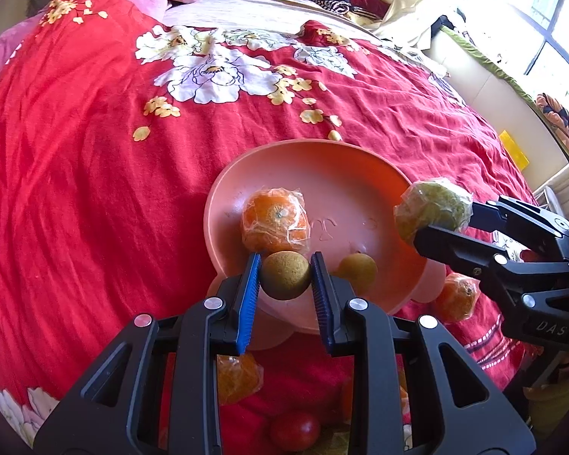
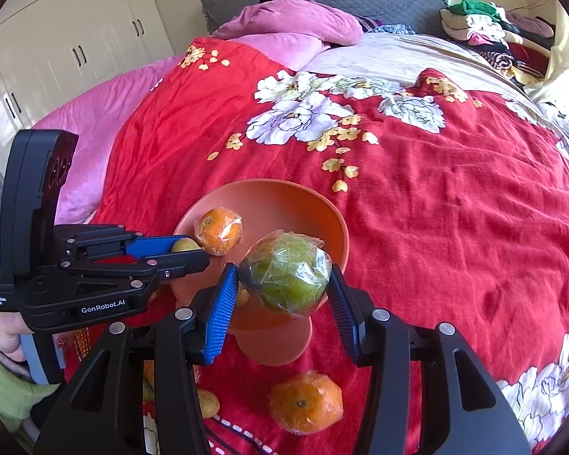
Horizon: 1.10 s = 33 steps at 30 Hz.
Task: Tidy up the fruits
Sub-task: 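Lift and carry both held fruits over the pink bowl with both tools, then open the right tool to drop the green fruit while the left tool releases the brown fruit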
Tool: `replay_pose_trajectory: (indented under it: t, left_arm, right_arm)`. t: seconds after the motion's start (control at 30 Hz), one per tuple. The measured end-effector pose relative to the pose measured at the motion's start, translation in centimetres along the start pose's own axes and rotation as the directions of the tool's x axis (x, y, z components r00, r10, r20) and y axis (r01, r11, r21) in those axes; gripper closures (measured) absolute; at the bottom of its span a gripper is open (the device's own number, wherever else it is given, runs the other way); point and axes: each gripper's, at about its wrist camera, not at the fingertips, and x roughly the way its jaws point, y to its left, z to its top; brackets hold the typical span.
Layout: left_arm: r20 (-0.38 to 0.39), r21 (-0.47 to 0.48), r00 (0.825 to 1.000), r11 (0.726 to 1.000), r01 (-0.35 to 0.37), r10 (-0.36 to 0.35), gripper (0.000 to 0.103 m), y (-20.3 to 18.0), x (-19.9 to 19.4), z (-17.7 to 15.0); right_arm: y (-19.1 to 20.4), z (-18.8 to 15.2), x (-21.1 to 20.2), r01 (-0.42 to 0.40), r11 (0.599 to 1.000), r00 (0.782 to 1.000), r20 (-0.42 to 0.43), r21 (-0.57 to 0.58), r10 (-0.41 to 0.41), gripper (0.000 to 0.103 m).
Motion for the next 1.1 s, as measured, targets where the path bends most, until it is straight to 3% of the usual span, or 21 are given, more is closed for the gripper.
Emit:
replay_pose_trajectory:
  t: [1.1]
  left_arm:
    - [0.004,-0.004,1.000,1.000,0.019,-0.019,0.083,0.5,0.3,0.3]
  right_arm:
    - [1.2,0.9,3.8,0.076,0.991,0.994,-0.074,-0.110,-0.085,0.056]
